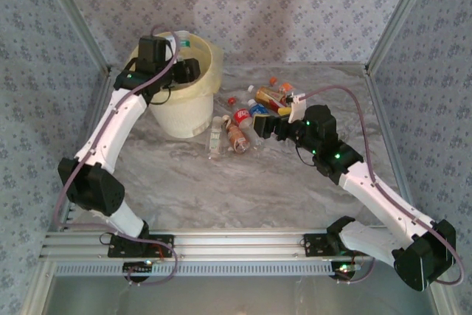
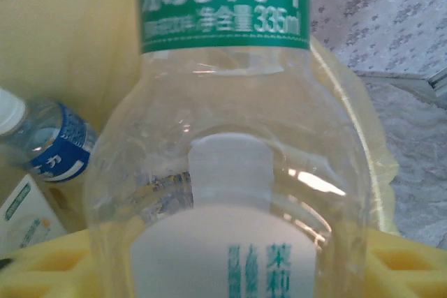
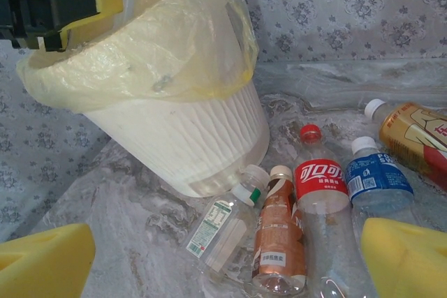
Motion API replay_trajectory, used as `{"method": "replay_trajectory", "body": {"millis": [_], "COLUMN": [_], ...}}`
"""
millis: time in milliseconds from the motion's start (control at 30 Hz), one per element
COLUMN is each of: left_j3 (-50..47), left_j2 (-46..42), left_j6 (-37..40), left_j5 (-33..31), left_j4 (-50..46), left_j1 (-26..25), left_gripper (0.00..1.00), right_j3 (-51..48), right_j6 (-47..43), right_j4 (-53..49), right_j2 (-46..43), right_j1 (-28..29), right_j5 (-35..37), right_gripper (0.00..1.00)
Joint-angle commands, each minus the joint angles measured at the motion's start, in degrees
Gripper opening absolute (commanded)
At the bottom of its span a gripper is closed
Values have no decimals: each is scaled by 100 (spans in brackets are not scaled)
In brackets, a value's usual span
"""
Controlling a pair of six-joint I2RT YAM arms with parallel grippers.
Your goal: Put the plastic bottles in the bin
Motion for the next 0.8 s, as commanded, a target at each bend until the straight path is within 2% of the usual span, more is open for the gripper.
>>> {"method": "replay_trajectory", "body": {"millis": [0,67,400,600,767], "left_j3": [271,306,125,-431,-946], "left_j2": [-2,-64,-511,-1076,-1607], "left_j6": [-11,-20,-134,-142,93], "left_j5": [308,402,1035,1635,1498], "left_j4": [-70,-25,359,977,1269], "left_j1": [-43,-43,-43,-149,-642], "left_gripper": [77,84,97,98,98], "right_j3": [190,199,159,142,-17], "right_j6": [-93,-110,-94,-41,166], "right_j4": [-111,-148,-150,-260,-247], "right_j2": [-26,-40,-22,9,-31], "right_j1": [52,64,78,94,77], "right_j5": [109,126,196,634,967], "right_gripper": [100,100,100,100,100]}}
